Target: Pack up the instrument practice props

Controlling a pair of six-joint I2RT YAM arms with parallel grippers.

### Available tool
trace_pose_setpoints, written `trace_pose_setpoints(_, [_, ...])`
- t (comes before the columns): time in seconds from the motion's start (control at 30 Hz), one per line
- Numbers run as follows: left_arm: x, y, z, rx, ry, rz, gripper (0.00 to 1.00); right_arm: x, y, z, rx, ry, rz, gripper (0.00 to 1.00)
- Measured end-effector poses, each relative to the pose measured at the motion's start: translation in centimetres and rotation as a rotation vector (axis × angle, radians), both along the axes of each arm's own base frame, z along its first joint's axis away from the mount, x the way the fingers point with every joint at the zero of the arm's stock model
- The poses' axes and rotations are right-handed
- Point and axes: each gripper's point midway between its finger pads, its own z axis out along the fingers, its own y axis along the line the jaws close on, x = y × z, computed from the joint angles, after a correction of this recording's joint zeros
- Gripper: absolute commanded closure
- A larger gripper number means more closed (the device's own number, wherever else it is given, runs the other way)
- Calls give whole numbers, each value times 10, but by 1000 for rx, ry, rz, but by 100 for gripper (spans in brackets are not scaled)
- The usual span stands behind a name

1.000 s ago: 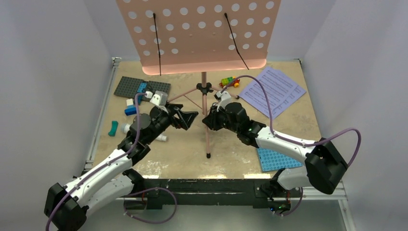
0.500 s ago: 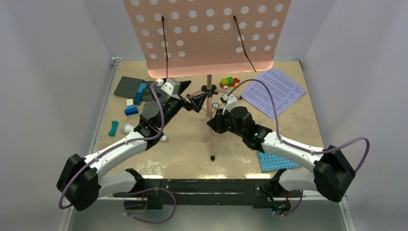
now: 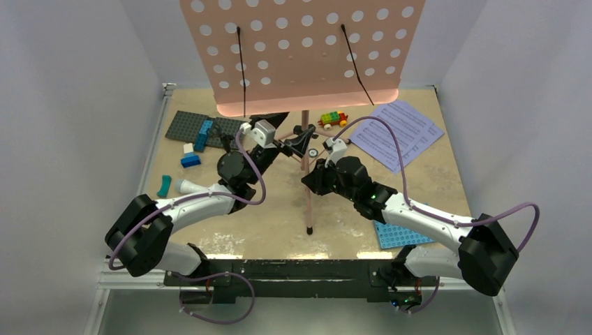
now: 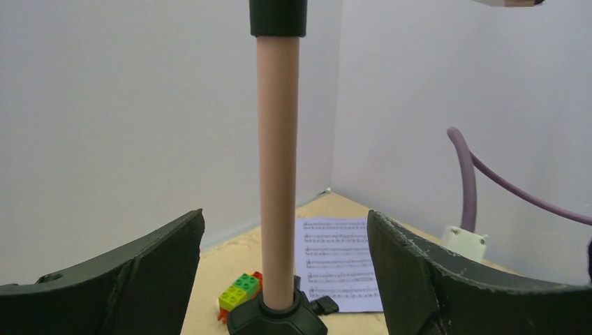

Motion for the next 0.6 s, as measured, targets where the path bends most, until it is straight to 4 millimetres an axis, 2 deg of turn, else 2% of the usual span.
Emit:
trace_pose_setpoints(0.1, [7, 0, 9, -16, -21, 29, 15, 0, 0, 0, -1, 0, -1, 77])
trace_pose_setpoints(0.17, [10, 1, 16, -32, -34, 41, 15, 0, 0, 0, 3, 4, -5, 71])
trace_pose_setpoints(0.3, [12, 4, 27, -67, -62, 62, 15, -5, -2, -7, -1, 51, -17, 66])
trace_pose_setpoints(0.5, [24, 0, 16, -57, -57, 94, 20, -10, -7, -16, -26, 94, -24, 60])
trace_pose_setpoints(0.6, [28, -2, 23, -61, -69, 100, 24, -12, -10, -18, -38, 104, -25, 58])
